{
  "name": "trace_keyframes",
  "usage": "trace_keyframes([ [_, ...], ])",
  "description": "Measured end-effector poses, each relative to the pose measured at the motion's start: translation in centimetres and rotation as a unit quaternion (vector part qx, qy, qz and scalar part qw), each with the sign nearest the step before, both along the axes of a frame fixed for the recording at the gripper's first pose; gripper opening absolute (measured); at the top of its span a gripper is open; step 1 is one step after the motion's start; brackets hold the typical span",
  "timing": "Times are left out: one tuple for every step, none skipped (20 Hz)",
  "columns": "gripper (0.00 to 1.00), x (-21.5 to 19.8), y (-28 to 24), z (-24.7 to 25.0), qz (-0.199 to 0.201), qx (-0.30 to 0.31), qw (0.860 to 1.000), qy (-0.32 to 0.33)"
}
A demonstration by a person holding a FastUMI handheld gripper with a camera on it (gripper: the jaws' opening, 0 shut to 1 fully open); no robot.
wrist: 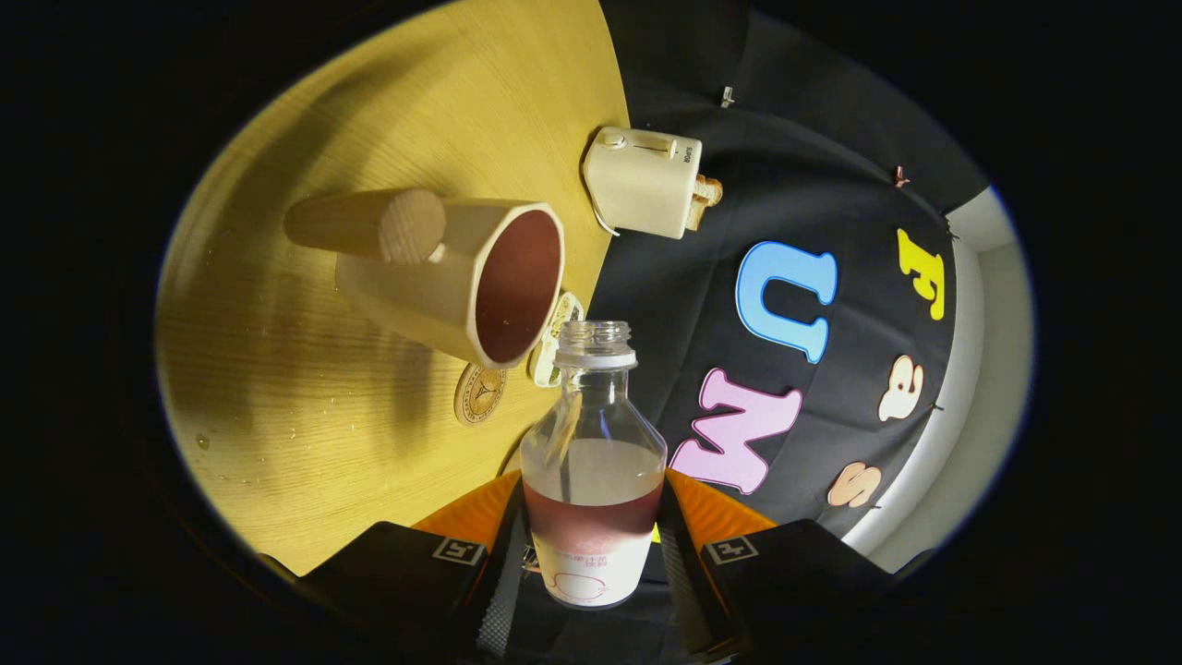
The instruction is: Take the bottle from table, then pour the juice into the cup, finally place the bottle on the coaster
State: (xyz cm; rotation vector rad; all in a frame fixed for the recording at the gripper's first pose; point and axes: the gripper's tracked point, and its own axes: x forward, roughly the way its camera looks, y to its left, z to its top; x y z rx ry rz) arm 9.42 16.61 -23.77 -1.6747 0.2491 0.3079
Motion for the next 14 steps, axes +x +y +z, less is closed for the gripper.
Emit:
trace_keyframes([
  [0.71,0.05,-0.04,0.01,0.001,-0.002,1.000,-0.001],
  [0.71,-0.01,-0.06,-0.05,0.003,-0.004,1.000,-0.001],
  [0.71,0.06,-0.05,-0.01,0.004,-0.007,1.000,-0.001],
  [0.71,0.05,-0.07,-0.02,0.005,-0.009,1.000,0.000],
  [0.71,0.18,-0.10,-0.03,0.005,-0.011,1.000,0.001],
  [0.71,0.22,-0.21,0.04,0.006,-0.012,1.000,0.001],
  [0.71,0.31,-0.17,0.09,0.006,-0.014,1.000,0.001],
  [0.71,0.31,-0.13,0.09,0.007,-0.015,1.000,0.001],
  [0.71,0.41,-0.01,0.22,0.009,-0.017,1.000,0.001],
  [0.71,0.38,-0.01,0.24,0.010,-0.018,1.000,0.001],
  [0.71,0.69,-0.22,0.09,0.013,-0.021,1.000,0.001],
  [0.71,0.74,-0.44,0.02,0.015,-0.023,1.000,-0.001],
  [0.71,0.73,-0.35,0.12,0.017,-0.026,1.000,-0.002],
  [0.71,0.76,-0.43,0.14,0.020,-0.028,0.999,-0.003],
])
